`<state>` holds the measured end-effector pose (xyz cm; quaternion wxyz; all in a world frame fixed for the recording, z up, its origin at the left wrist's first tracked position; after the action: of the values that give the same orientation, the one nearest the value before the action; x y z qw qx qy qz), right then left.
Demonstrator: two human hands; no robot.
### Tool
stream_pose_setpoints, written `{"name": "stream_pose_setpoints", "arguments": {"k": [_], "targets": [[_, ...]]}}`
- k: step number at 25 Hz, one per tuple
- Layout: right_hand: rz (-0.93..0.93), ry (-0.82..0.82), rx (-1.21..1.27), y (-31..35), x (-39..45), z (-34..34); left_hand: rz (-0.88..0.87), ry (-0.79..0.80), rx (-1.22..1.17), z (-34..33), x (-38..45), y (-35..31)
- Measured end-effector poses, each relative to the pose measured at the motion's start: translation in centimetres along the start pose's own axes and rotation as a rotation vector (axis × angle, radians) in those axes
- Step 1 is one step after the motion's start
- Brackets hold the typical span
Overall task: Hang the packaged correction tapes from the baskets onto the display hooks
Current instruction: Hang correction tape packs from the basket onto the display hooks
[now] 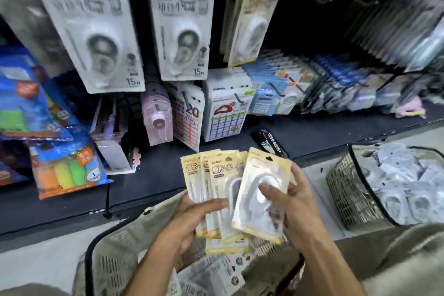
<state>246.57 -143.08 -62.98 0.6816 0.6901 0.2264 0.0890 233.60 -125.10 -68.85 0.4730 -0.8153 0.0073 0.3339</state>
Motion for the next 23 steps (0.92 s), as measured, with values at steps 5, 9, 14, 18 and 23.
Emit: {"name": "stream_pose_setpoints", "arguments": {"k": [5,9,14,18,23], "targets": [[0.381,0.019,0.031,14.5,3.6,-1.6,-0.315,0.010,-0.048,0.3,-3.3,-11.3],[0.399,0.055,-0.065,22.5,9.2,-4.4,-0.508,0.030,0.020,1.0,-6.6,-19.4],[0.350,-0.104,-0.324,23.7,12.9,-5.5,-0.544,0.090,-0.018,0.6,-7.9,-23.2],[0.573,-0.392,-0.708,24.1,10.3,-6.0,-0.575,0.122,-0.064,-1.0,-7.8,-23.3],[0.434,0.440,-0.161,19.7,3.1,-12.0,-0.544,0.188,-0.065,-2.6,-7.4,-23.4]]}}
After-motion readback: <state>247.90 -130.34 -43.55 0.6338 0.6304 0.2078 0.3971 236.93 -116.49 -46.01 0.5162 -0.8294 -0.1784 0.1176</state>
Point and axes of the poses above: each hand's wrist, its own x-axis towards the middle knuckle, its own z-axis out of the back of the hand, y = z × x, the point moved 4 cm from there along x, towards the middle knuckle, and after that the axes turned 3 degrees about z, right-handed, at the moved point
